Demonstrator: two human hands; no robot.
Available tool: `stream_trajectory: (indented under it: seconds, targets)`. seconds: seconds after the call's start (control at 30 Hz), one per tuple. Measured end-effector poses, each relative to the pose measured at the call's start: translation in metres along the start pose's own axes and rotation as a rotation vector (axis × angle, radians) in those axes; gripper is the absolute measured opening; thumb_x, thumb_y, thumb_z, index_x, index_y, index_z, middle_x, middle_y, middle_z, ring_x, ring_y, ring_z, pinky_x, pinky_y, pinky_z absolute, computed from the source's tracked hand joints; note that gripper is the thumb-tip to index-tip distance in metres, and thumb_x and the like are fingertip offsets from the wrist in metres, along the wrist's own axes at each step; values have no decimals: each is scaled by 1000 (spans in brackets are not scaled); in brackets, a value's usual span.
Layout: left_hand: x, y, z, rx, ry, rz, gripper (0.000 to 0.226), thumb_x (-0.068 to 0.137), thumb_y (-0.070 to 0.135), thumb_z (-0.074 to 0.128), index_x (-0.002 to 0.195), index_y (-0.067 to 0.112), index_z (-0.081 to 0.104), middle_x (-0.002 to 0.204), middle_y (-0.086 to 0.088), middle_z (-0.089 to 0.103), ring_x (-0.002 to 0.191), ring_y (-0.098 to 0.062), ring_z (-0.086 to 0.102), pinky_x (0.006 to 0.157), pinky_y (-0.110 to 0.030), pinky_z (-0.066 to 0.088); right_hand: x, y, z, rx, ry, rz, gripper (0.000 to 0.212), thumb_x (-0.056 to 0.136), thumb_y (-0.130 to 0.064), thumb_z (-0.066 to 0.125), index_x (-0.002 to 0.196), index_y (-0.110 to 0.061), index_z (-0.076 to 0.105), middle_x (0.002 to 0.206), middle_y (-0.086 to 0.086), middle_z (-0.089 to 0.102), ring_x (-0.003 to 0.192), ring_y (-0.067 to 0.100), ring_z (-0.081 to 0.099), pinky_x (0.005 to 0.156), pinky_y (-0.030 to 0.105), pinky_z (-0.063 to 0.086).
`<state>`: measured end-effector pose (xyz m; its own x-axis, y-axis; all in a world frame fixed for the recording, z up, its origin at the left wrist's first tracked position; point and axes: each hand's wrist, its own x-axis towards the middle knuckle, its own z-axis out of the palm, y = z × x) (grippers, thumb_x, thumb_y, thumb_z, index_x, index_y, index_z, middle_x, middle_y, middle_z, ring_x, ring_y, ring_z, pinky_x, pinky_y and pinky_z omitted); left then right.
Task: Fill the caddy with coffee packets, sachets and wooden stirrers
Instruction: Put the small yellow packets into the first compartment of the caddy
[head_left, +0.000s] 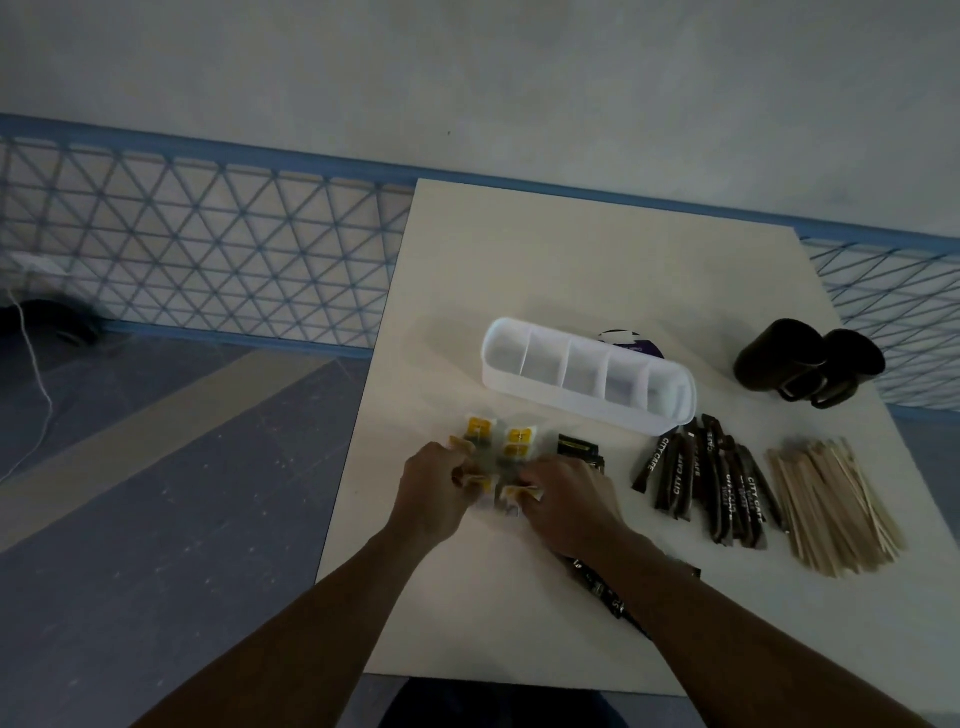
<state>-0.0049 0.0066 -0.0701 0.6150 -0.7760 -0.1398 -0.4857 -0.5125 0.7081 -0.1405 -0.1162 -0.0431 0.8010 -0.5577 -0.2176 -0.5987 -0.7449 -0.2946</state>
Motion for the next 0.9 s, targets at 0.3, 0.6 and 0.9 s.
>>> stream_trajectory:
  seconds: [0.3,0.6,0.9]
  targets:
    - [0,5,-20,-40,-38,40,29,83,24,76,111,15,73,105,1,74,95,-17,69,87,-30,53,-4,-5,-4,67,67,12,22,85,-41,60,98,-25,69,97,-7,74,85,19,67,67,30,52]
    - [37,43,-61,-18,-62,74,9,77,25,79,83,23,74,70,9,68,69,-8,61,61,-18,44,19,11,-48,188,146,-33,30,77,-49,55,92,-26,69,81,-7,73,70,18,66,65,34,56]
    - [120,77,-71,72,11,44,13,79,29,77,73,35,66,77,9,68,80,-15,63,67,-24,42,76,35,-100,193,284,2,18,88,-39,65,89,-23,72,81,-5,72,72,20,63,64,31,50]
